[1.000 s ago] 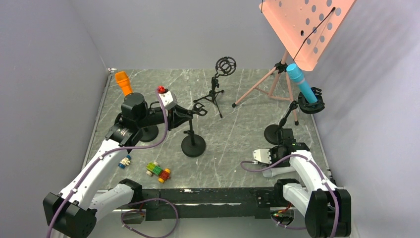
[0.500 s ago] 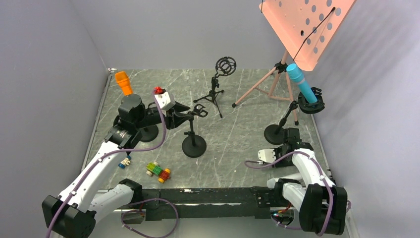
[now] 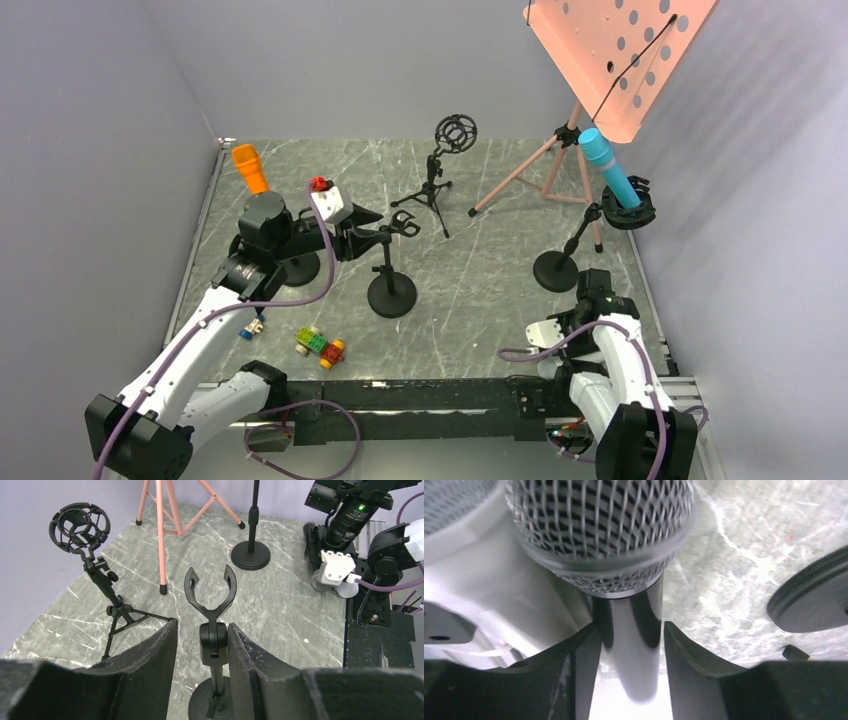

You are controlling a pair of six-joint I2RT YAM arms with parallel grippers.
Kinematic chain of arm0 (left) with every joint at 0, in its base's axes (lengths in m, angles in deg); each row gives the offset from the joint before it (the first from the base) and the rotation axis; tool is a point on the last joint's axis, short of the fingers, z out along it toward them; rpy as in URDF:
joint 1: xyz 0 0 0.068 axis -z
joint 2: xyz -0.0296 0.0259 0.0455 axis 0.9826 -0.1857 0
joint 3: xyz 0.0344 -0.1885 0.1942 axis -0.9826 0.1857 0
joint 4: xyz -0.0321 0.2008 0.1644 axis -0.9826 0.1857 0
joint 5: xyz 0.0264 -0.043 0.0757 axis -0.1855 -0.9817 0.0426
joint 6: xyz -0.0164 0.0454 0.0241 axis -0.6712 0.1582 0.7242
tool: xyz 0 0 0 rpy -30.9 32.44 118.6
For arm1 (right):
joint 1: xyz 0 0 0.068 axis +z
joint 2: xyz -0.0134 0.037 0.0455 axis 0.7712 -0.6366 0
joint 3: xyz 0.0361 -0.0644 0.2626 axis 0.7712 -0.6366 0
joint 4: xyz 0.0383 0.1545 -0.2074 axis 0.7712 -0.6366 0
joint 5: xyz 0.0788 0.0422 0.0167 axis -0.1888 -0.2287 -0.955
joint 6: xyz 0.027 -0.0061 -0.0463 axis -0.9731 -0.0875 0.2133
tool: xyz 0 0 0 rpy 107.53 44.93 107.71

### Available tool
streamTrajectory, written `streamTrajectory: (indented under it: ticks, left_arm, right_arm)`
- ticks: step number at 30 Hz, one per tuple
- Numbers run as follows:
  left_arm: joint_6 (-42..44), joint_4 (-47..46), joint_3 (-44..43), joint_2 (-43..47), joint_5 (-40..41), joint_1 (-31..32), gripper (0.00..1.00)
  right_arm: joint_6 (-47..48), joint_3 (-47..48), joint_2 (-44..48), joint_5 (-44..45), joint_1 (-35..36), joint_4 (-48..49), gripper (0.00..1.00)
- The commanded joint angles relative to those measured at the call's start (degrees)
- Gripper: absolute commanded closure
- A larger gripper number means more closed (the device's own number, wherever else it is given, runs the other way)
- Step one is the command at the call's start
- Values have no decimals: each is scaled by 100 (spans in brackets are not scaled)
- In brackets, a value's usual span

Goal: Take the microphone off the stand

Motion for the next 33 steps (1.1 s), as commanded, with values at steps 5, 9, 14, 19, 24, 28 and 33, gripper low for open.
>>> streamTrajectory:
  ticks: [5, 9, 14, 19, 24, 28, 33]
  left_arm:
    - [-187, -375, 1, 93, 153, -11, 46]
    - [-183, -381, 13, 118, 150, -12, 45]
    - [-212, -451, 54, 161, 132, -11, 45]
    - [35, 353, -360, 402, 2, -11, 46]
    - [678, 1400, -626, 1044, -80, -12, 44]
    - [1071, 2227, -602, 1481, 150, -11, 39]
    - [2037, 3702, -684, 1445, 534, -11, 33]
  right_arm:
    - [302, 546, 418, -55, -32, -1192, 5]
    - [385, 1044, 651, -122, -32, -1681, 5]
    - [478, 1586, 1011, -610, -32, -2101, 5]
    - [623, 2489, 1457, -1917, -22, -2798, 1]
    - [509, 3188, 1676, -3055, -19, -3193, 1]
    - [230, 3763, 1156, -3766, -19, -3189, 1]
    - [-615, 4599, -9, -4981, 100, -3044, 1]
